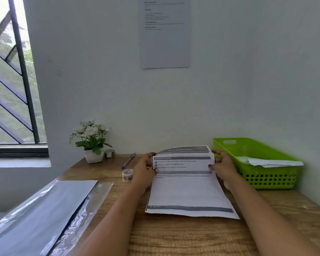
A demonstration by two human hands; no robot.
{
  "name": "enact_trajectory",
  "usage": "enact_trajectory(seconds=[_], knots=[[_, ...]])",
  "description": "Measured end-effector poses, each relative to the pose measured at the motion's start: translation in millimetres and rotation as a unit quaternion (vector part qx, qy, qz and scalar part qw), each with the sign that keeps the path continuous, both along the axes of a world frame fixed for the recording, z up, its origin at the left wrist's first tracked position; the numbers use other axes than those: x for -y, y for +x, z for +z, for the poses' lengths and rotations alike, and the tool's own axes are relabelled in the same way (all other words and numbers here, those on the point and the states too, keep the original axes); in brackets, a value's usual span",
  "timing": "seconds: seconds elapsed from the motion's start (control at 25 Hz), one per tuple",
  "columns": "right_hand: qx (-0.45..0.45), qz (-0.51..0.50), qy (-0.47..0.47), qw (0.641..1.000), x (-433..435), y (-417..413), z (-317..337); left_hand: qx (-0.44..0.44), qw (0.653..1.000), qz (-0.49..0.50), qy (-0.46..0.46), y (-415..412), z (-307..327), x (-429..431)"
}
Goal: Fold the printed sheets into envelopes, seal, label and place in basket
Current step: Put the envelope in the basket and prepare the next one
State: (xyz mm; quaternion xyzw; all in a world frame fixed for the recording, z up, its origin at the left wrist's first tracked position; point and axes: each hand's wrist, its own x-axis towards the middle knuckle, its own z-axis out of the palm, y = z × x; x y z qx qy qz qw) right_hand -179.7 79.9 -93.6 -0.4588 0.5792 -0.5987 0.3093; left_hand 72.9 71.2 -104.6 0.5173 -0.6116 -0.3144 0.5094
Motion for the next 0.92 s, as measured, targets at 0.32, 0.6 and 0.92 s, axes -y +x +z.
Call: enact_trajectory(seconds=[0.32, 0.6, 0.92], knots=[[-0.203, 0.008, -0.066, 0.977, -24.3, 9.0, 9.7, 0.022, 0.996, 0.021, -0.085, -2.0, 6.0, -17.4], [-0.32, -0.055, -0.07, 0.943, -23.6, 18.5, 3.2, 0.087, 0.985, 0.071, -0.135, -5.8, 2.6, -16.2], [-0.381, -0.076, -0.045, 0.92, -28.5, 17.9, 6.0, 0.252, 0.956, 0.014, -0.147, -4.1, 1.5, -19.4]])
